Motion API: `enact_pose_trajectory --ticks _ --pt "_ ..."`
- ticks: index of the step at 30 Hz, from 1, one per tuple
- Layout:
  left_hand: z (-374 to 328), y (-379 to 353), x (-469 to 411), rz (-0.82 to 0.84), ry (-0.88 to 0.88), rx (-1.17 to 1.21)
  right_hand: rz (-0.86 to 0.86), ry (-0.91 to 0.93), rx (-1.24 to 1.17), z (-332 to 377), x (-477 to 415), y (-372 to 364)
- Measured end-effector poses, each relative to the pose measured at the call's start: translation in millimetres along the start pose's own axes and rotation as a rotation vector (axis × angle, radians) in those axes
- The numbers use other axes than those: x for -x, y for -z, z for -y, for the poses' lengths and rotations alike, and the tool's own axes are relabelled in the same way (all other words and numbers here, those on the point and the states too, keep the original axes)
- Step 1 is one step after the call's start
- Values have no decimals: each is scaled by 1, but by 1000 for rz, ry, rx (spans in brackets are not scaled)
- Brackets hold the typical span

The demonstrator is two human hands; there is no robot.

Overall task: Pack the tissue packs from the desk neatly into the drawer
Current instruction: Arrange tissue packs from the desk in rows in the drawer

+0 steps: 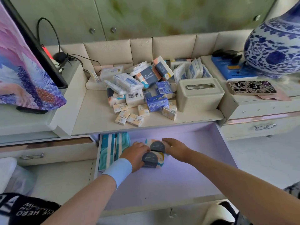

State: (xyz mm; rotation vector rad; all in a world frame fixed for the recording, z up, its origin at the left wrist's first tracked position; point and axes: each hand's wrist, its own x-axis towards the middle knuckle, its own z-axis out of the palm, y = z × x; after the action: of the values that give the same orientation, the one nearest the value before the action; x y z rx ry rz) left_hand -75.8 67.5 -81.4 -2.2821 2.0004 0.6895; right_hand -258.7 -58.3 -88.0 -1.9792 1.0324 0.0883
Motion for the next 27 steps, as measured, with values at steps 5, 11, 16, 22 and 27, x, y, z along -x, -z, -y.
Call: enact_pose_trajectory --ticks 5,11,16,22,27 --pt "16 -10 2 -34 29 -7 33 63 194 -2 3 -26" --pt "28 1 3 -120 86 -205 -24 18 292 15 -7 -40" --pt "45 6 9 -57 231 -52 -143 -130 -158 31 -30 -50" --pt "49 8 10 -56 197 -91 -140 -322 -208 36 -42 -63" --pt "51 4 8 -98 195 -98 -212 -158 26 36 -44 -74"
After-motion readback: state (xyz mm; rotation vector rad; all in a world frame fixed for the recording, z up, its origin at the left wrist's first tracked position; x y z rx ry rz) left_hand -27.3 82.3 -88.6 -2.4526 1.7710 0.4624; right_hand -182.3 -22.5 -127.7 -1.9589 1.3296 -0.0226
